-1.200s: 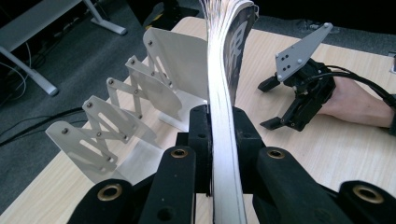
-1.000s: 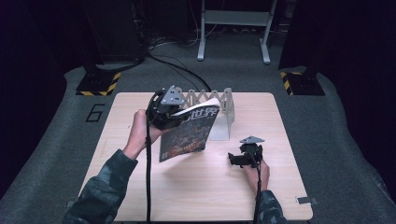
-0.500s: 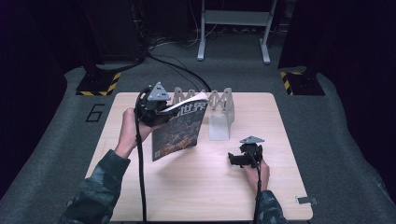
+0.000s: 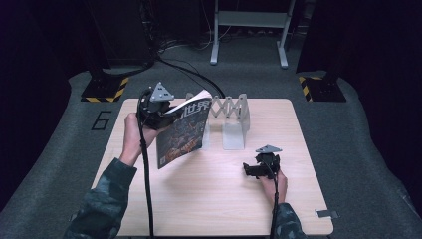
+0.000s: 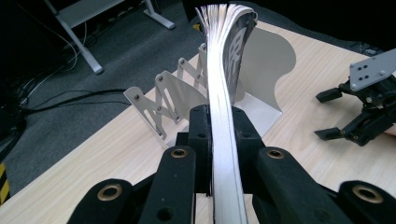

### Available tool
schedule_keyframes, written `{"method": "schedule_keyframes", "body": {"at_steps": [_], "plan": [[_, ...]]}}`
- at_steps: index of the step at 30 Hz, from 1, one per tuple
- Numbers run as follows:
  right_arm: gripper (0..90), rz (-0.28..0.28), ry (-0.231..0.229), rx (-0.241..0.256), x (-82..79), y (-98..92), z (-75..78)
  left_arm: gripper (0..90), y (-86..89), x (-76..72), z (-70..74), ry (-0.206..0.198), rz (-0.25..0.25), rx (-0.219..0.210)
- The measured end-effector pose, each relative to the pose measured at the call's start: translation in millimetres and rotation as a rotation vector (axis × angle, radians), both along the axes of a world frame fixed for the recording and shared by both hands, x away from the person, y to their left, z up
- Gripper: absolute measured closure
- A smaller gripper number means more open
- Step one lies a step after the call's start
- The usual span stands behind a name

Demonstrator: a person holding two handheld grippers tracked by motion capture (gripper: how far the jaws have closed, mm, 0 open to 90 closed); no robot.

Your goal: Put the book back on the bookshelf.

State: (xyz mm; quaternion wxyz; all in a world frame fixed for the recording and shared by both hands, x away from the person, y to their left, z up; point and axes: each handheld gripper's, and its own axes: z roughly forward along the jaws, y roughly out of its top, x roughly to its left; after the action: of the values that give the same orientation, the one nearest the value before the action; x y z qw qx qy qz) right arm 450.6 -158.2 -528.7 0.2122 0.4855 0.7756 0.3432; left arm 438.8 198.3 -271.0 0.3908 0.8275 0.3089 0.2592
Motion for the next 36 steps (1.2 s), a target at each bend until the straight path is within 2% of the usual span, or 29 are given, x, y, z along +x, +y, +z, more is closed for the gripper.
{"method": "schedule_keyframes", "body": {"at_steps": [4,10,12,19,28,35,36], "plan": [[7.9,0.004,-0.001,-0.007,0.0,-0.7,0.1,81.9,0.4,6.1,-1.1,-0.008,0.019,-0.018],[8.3,0.002,-0.001,-0.005,-0.1,-0.6,0.1,82.0,-5.1,14.5,-2.9,-0.016,0.049,-0.003],[8.3,0.0,0.001,-0.003,-0.3,-0.5,0.1,82.0,-5.9,18.6,-3.2,-0.023,0.065,-0.013],[9.5,0.0,0.002,-0.005,-0.5,-0.7,0.3,82.0,-7.7,33.7,-5.7,-0.006,0.121,-0.051],[10.2,0.0,0.0,0.0,-0.5,-0.7,0.5,82.0,-17.3,47.9,-10.5,-0.003,0.166,-0.083],[10.4,-0.003,0.002,0.001,-0.8,-0.5,0.5,82.0,-29.5,53.9,-13.3,-0.031,0.205,-0.057],[10.4,0.0,0.0,-0.001,-0.6,-0.7,0.5,82.0,-31.3,54.7,-14.2,-0.033,0.22,-0.071]]}}
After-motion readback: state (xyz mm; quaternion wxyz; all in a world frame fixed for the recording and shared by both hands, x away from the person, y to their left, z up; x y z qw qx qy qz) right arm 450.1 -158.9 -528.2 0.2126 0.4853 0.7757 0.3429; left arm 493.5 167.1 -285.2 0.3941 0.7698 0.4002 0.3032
